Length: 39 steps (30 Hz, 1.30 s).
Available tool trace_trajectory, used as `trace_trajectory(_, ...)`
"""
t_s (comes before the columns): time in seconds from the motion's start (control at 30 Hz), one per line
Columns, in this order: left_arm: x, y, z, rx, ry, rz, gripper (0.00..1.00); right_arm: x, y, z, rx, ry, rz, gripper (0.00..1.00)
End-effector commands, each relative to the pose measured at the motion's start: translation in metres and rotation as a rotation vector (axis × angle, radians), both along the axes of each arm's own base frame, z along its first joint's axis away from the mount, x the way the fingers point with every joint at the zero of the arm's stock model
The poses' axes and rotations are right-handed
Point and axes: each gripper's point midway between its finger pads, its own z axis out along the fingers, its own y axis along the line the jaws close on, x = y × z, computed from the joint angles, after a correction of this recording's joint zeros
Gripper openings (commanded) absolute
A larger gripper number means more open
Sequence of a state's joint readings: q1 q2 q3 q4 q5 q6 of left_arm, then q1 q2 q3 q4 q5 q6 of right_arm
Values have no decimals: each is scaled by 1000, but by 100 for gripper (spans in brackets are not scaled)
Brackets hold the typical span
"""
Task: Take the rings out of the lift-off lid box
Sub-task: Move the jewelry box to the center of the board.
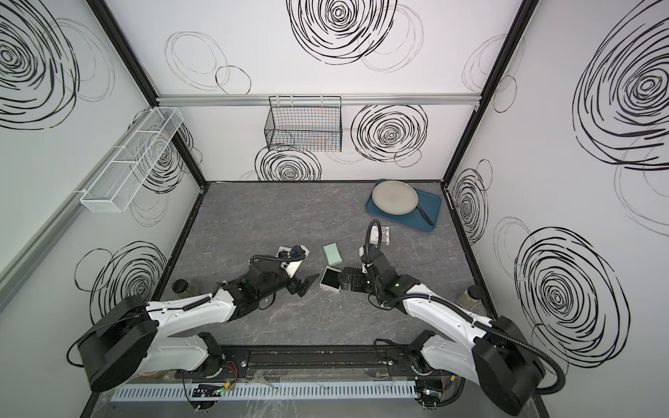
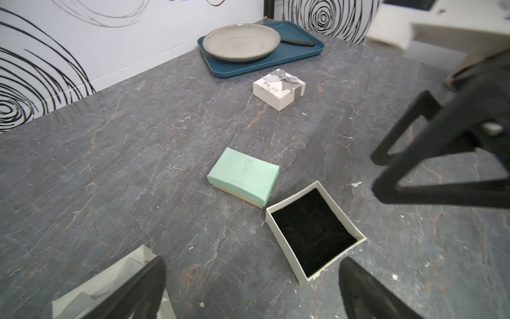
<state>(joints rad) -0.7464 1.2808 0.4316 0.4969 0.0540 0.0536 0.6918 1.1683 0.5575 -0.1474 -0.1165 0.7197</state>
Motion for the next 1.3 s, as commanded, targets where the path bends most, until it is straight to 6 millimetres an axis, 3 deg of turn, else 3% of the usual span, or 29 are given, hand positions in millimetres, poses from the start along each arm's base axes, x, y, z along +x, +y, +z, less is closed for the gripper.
trace_trajectory(0.0,-6,-11,23,-59,-106,-78,100,7,1,-13,-57,83,-59,88)
trace_trajectory(0.3,-10,-5,19,-51,-114,-75,100,13,31,-43,-176,193,-85,51)
trace_trajectory(0.6,-14,-4,20,-66,-125,-89,100,4,30,-64,-281,268,-133,22)
trace_trajectory(0.97,-11,-4,19,-56,-121,-83,100,11,13,-48,-394,220,-99,5)
trace_trajectory(1.27,-7,-5,22,-58,-125,-79,100,42,-42,-24,-462,148,-92,5)
